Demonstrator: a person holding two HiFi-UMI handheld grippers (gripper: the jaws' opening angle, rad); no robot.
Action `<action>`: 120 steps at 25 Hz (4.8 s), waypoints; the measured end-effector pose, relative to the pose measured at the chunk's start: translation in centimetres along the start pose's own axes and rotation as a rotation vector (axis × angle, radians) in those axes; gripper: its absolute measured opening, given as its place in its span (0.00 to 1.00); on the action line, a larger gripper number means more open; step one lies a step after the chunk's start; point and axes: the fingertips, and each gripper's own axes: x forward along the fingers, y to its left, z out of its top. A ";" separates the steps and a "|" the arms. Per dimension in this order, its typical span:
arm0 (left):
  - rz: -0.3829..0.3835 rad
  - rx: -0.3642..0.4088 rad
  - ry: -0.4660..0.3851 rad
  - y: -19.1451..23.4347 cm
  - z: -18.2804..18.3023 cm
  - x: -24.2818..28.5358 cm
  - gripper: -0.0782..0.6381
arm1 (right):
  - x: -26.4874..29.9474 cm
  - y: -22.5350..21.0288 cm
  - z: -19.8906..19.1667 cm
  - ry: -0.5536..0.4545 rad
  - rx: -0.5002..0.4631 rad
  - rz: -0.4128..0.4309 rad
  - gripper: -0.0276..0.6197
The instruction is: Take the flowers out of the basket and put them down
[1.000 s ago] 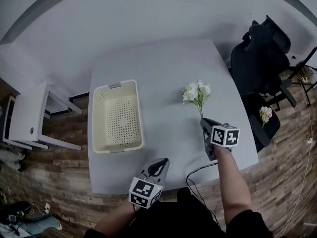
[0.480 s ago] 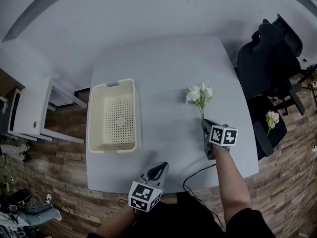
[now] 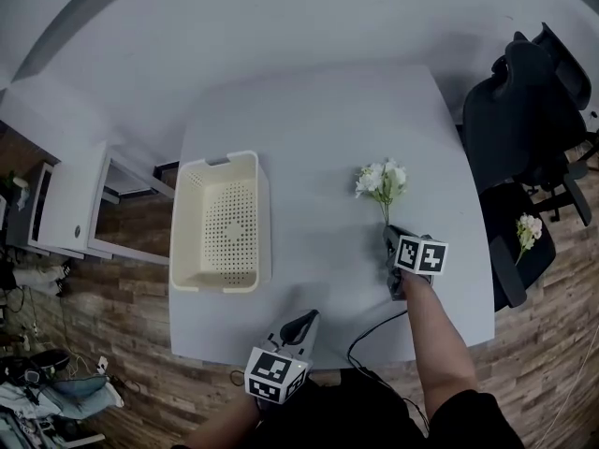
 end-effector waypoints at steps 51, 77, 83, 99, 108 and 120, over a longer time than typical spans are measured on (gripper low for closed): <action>0.102 -0.045 -0.158 0.5 1.8 -7.3 0.12 | -11.0 16.4 2.1 -0.230 -0.208 0.289 0.08; -0.114 0.033 -0.203 5.3 -4.3 -22.3 0.12 | -20.5 38.0 -17.4 -0.306 -0.293 0.291 0.08; -0.152 0.047 -0.193 5.9 -5.8 -24.1 0.12 | -20.8 40.3 -20.9 -0.324 -0.300 0.247 0.08; -0.200 0.059 -0.205 6.3 -6.7 -26.4 0.12 | -21.5 42.5 -22.9 -0.338 -0.289 0.221 0.08; -0.193 0.052 -0.213 6.3 -6.8 -26.8 0.12 | -21.2 43.0 -23.1 -0.323 -0.297 0.241 0.08; -0.185 0.049 -0.217 5.7 -7.2 -27.2 0.12 | -21.6 42.7 -23.8 -0.311 -0.292 0.247 0.08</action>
